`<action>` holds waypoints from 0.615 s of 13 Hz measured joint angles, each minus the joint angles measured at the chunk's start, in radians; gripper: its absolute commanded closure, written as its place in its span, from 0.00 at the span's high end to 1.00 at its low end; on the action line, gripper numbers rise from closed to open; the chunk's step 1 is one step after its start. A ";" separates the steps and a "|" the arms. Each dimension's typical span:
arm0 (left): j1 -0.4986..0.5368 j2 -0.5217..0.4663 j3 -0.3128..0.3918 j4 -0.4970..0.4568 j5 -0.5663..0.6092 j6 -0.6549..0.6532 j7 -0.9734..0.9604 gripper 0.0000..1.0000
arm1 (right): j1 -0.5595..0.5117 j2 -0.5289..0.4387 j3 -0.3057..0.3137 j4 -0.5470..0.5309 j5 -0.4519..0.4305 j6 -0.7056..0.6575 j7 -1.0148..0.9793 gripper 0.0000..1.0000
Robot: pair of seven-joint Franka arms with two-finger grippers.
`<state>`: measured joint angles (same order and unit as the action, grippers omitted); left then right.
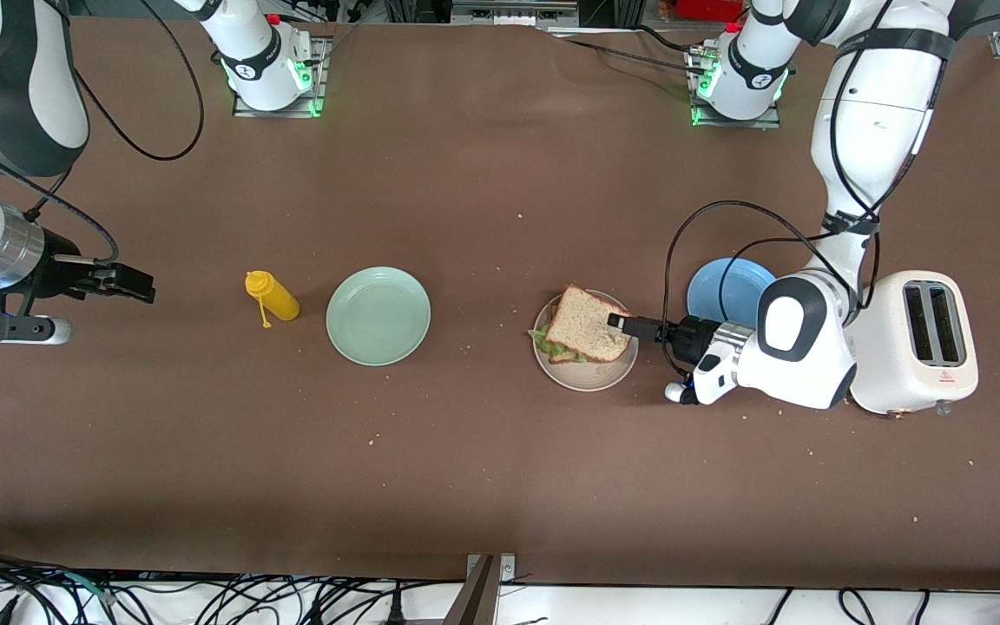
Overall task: Make sandwich in beige plate with both arms
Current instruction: 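Lower the toast onto the lettuce with the left gripper, then open the left gripper and lift it away from the sandwich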
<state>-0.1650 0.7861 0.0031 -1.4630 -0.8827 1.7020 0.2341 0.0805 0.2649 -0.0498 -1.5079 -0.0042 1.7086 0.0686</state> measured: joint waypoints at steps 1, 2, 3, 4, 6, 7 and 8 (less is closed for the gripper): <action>0.001 0.000 0.001 0.001 0.001 0.005 0.000 1.00 | 0.000 0.000 0.000 0.000 0.000 0.000 0.000 1.00; 0.004 0.000 0.003 0.003 0.009 0.008 0.000 1.00 | 0.000 0.000 0.000 0.000 0.000 0.000 0.000 0.99; 0.009 -0.001 0.004 0.006 0.032 0.009 0.000 1.00 | 0.000 0.000 0.000 0.000 0.000 0.000 0.000 1.00; 0.016 -0.002 0.006 0.010 0.057 0.010 0.000 1.00 | 0.000 0.000 0.000 0.000 0.000 0.000 0.000 1.00; 0.038 -0.009 0.007 0.025 0.114 0.010 0.000 1.00 | 0.000 0.000 0.000 0.000 0.000 0.000 0.000 1.00; 0.049 -0.018 0.007 0.033 0.157 0.010 0.000 1.00 | 0.000 0.000 0.000 -0.001 0.000 0.000 0.000 1.00; 0.060 -0.034 0.008 0.038 0.200 0.010 0.000 1.00 | 0.000 0.000 0.000 -0.001 0.000 0.000 0.000 1.00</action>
<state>-0.1053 0.7519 0.0110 -1.4247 -0.6824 1.7120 0.2336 0.0805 0.2649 -0.0499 -1.5087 -0.0042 1.7081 0.0688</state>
